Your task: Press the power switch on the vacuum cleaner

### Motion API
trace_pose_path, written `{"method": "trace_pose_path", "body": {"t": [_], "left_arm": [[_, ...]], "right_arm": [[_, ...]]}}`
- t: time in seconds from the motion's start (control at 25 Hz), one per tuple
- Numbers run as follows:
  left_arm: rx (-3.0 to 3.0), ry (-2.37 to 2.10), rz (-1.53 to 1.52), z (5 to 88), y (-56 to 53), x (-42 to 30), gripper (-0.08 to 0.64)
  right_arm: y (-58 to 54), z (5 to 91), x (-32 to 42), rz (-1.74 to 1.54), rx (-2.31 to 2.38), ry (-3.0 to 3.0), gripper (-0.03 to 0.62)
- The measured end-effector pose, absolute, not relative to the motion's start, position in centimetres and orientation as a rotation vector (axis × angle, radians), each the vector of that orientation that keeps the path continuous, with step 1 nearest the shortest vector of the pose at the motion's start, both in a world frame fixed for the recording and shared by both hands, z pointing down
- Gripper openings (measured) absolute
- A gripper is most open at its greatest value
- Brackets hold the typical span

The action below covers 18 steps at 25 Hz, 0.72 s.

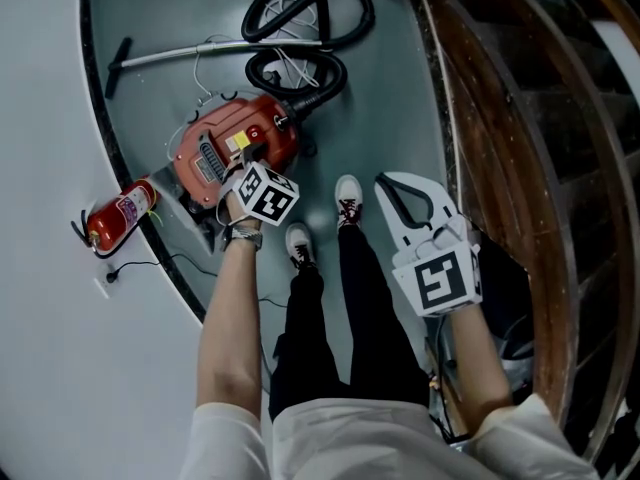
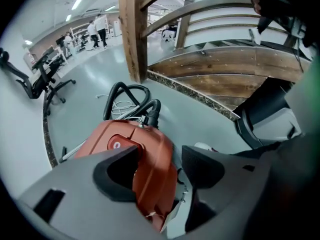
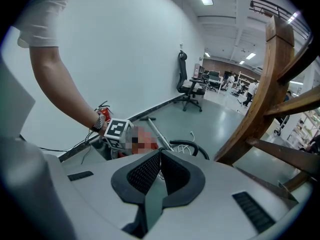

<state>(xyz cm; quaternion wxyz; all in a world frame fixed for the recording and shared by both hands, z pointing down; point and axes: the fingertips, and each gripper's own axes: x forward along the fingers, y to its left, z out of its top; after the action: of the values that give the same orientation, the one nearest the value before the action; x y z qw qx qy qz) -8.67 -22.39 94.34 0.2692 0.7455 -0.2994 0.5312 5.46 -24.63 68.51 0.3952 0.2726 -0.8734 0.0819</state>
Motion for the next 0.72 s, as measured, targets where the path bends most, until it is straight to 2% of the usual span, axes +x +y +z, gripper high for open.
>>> {"method": "trace_pose_path", "body": {"t": [0.04, 0.48, 0.72], "left_arm": [[2.002, -0.821, 1.43, 94.4, -22.5, -8.8, 0.269], [1.976, -0.831, 1.398, 94.0, -22.5, -8.9, 0.267], [1.991, -0.855, 1.378, 92.5, -23.2, -9.3, 0.238]], "right_arm": [[-24.7, 68.4, 5.5, 0.206, 0.69, -2.214, 0.031], [-25.0, 67.2, 6.1, 0.185, 0.705, -2.21, 0.031], [-25.1, 66.1, 6.1, 0.167, 0.72, -2.215, 0.031]]}}
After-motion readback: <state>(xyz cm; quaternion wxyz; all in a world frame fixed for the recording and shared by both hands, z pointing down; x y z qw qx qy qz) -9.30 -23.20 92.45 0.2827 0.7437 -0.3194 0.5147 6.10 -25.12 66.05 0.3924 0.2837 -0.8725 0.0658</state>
